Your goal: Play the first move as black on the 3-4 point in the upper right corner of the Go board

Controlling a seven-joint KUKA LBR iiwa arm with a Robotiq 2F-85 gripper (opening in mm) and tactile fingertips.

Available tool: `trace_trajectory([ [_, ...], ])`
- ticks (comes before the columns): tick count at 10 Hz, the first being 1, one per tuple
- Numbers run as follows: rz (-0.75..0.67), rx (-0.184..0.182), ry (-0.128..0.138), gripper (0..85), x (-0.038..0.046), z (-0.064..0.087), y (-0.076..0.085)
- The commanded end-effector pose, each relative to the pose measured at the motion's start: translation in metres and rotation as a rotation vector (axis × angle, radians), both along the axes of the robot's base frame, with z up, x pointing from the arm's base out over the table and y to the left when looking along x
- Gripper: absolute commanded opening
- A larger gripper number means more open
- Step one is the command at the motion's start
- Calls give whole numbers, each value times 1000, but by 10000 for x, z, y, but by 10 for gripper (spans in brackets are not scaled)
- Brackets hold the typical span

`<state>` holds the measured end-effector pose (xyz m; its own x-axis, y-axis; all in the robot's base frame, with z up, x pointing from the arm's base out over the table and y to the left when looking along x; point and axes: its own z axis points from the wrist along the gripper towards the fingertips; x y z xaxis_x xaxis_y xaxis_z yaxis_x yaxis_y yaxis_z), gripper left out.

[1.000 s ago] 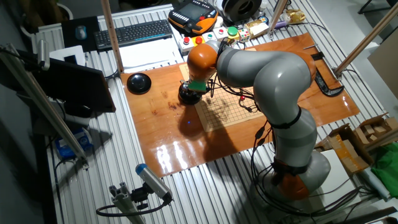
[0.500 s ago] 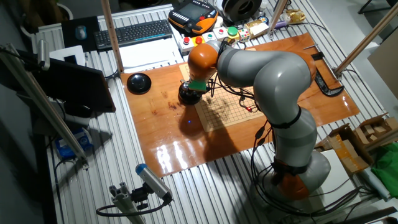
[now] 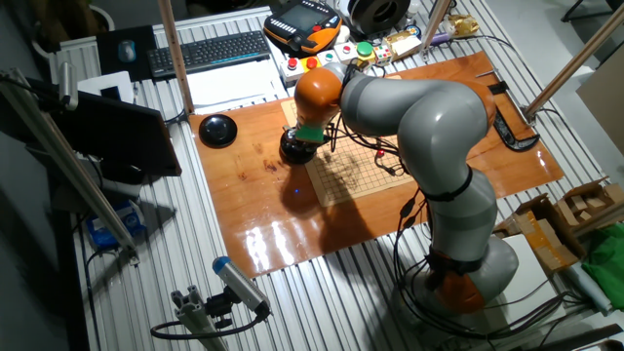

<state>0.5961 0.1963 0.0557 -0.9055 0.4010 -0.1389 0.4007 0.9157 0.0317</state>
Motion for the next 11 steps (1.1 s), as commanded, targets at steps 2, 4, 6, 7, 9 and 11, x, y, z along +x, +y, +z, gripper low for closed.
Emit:
trace_trajectory([
  [2, 0, -2, 0, 200, -10, 23, 1],
  [4, -2, -3, 2, 197, -16, 52, -2],
  [6, 0, -3, 3, 193, -9, 68, -11],
  [7, 0, -5, 3, 190, -10, 77, -13],
  [9, 1, -6, 6, 177, -16, 100, -7],
  [11, 1, -6, 8, 153, -17, 115, -3],
])
